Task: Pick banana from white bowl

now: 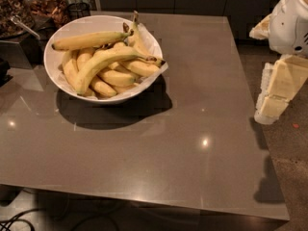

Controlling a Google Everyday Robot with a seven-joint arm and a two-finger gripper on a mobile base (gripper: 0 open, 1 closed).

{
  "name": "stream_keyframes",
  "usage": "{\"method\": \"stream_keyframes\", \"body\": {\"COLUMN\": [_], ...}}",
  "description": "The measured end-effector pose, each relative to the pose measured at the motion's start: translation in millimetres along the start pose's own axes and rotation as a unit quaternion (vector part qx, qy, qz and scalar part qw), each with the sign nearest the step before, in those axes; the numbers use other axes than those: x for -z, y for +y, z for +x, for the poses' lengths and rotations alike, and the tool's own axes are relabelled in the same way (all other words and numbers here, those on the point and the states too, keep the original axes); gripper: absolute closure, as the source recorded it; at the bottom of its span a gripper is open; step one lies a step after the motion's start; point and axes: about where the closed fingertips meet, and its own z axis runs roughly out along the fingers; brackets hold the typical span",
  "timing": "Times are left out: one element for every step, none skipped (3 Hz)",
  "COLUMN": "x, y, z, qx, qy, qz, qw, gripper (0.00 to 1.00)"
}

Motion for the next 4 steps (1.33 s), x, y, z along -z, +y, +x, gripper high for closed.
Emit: {"method": "stream_keyframes", "body": {"x": [0.7,-5.3,-4.1,-3.3], "y": [-2.4,-0.6,-5.3,-0.2], "z": [-29.6,-63.3,-68.4,-104.2], "qx": [0.035,0.088,0.087,0.125], "qy": [0.009,0.016,0.007,0.008], "qz": [-0.015,-0.035,-0.022,-0.005], "qw": [0.9992,0.9954,0.9959,0.9921], "gripper": [0.00,0.00,0.00,0.00]}}
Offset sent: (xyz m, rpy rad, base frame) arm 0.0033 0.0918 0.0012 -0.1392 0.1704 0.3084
